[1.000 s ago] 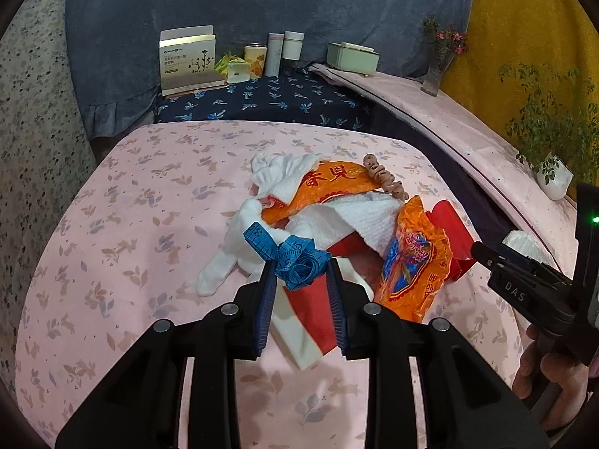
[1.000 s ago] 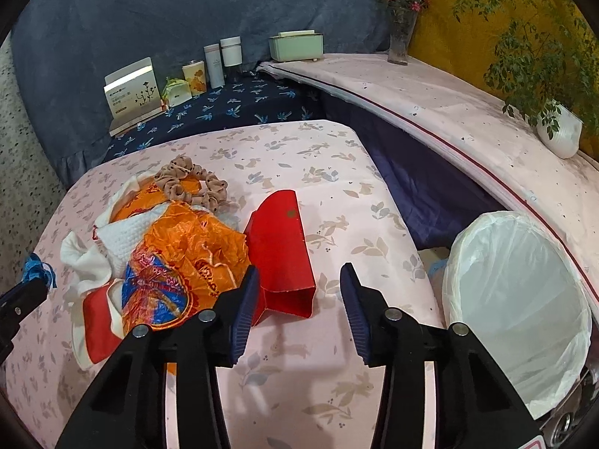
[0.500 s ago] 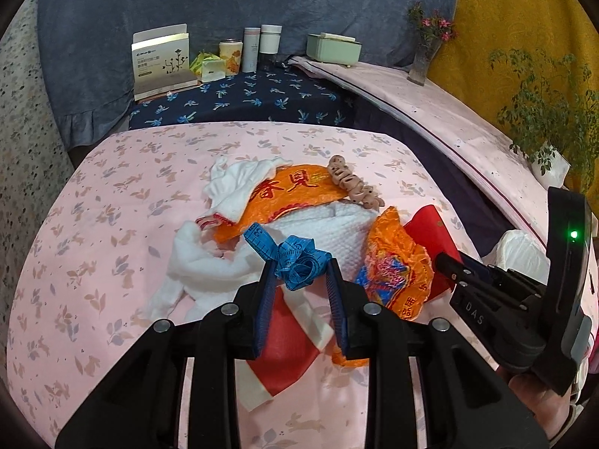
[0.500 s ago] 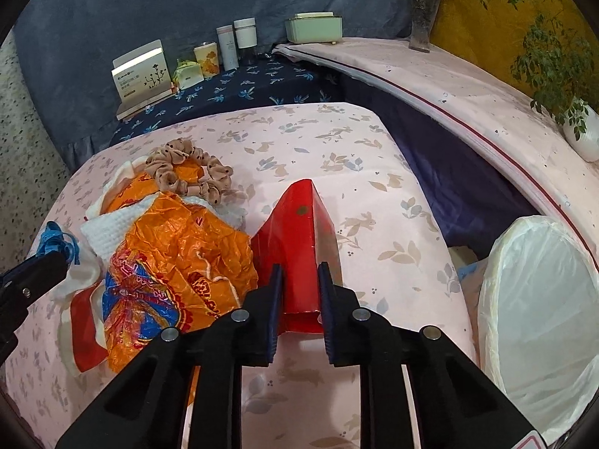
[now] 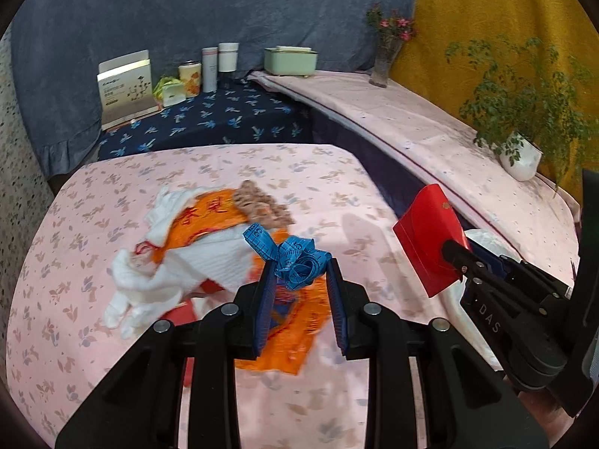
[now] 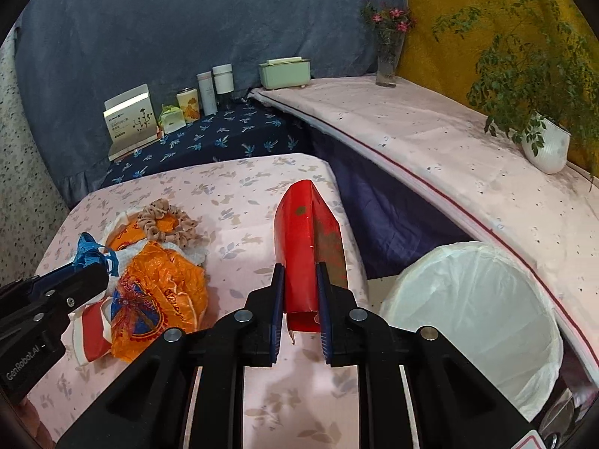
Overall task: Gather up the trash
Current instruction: 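Carry the red box and blue tape to the bin and open both tools, then return to the pile and grasp the orange snack bag with the right tool, then lift the orange bag with the right tool while the left tool grasps the red-white cup, then drop the orange bag and red-white cup into the bin, opening both tools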
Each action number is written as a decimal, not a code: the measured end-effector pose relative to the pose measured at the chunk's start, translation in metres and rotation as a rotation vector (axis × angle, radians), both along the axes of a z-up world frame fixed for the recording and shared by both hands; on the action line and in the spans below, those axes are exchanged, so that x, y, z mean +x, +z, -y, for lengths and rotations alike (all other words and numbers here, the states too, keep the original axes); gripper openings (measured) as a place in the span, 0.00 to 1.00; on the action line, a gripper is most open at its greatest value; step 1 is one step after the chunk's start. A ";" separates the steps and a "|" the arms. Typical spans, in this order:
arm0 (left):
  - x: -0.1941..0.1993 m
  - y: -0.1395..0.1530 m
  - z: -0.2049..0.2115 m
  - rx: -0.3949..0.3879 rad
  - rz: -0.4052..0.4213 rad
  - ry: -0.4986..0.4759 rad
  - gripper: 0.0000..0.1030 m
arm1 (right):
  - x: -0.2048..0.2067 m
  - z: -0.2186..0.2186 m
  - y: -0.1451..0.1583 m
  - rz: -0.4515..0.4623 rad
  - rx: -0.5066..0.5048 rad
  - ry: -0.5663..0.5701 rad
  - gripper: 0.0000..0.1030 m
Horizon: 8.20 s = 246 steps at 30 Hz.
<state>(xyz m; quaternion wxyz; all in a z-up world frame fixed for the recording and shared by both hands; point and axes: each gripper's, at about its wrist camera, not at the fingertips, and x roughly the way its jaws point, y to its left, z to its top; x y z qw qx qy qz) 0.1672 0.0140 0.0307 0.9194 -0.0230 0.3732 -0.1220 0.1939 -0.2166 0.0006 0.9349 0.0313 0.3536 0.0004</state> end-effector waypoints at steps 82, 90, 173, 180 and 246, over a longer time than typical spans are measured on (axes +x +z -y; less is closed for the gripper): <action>-0.017 -0.035 -0.050 0.028 -0.084 0.238 0.91 | -0.068 -0.015 -0.004 0.011 -0.032 -0.042 0.82; -0.007 -0.063 -0.088 -0.005 -0.171 0.319 0.91 | -0.057 -0.045 -0.026 -0.035 -0.009 -0.003 0.82; -0.007 -0.062 -0.071 -0.057 -0.186 0.287 0.90 | -0.013 -0.034 -0.039 -0.028 0.227 0.121 0.12; -0.017 -0.041 -0.017 -0.030 -0.142 0.194 0.90 | -0.035 0.019 -0.012 0.041 0.205 0.023 0.12; -0.019 -0.008 0.135 -0.039 -0.061 -0.130 0.93 | -0.086 0.146 -0.003 0.056 0.107 -0.279 0.64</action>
